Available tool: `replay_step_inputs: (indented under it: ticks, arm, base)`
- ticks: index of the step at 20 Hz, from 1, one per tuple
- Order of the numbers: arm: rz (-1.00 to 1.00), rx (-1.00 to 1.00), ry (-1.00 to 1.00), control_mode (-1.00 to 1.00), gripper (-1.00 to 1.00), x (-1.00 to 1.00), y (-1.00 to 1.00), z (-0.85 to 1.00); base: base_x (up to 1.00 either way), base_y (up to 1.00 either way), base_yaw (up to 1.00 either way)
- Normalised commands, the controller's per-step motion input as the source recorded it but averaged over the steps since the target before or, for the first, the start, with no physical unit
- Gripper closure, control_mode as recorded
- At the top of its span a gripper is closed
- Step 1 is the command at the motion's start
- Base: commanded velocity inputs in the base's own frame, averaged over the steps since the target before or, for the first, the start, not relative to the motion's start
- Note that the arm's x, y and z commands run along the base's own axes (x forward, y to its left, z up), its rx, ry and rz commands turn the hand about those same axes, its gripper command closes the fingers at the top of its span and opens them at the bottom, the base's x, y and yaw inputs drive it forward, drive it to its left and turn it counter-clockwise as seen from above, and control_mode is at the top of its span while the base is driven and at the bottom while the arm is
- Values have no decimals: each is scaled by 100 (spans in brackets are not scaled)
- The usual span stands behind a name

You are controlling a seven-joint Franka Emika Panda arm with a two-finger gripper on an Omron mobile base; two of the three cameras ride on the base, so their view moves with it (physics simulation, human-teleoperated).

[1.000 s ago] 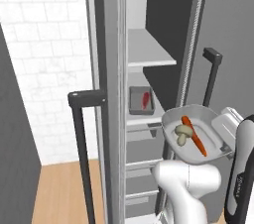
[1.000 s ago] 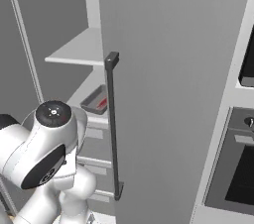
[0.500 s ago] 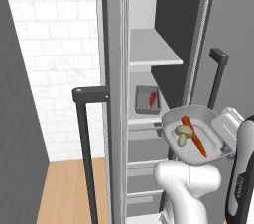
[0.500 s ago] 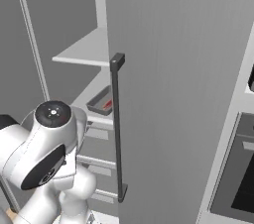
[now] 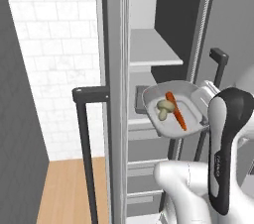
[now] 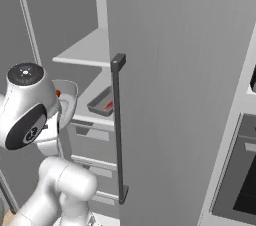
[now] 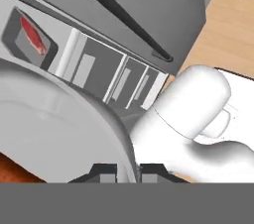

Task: Take the meat container that has the steak and place it on the second highest rack of the freezer. Then take the vegetable container that has the carrot and mushroom and place it on the highest rack of the freezer.

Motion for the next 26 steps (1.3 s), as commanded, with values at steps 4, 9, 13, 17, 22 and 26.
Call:
replay_step_inputs:
  ticks: [4,9,13,17,22,26]
  arm:
    - [-11,0,1,-100,100,100,0,63]
    - [-9,3,-1,-100,100,98,-1,58]
    - [-3,0,-12,-100,100,82,28,4]
    - [-2,-2,-43,-100,100,33,10,-13]
    - [-14,5,-1,-100,100,93,0,24]
    - [-1,2,1,-100,100,100,0,-1]
  base:
    - [0,0,0]
    - [0,0,0]
    - [0,0,0]
    - [0,0,0]
    - [0,0,0]
    - [0,0,0]
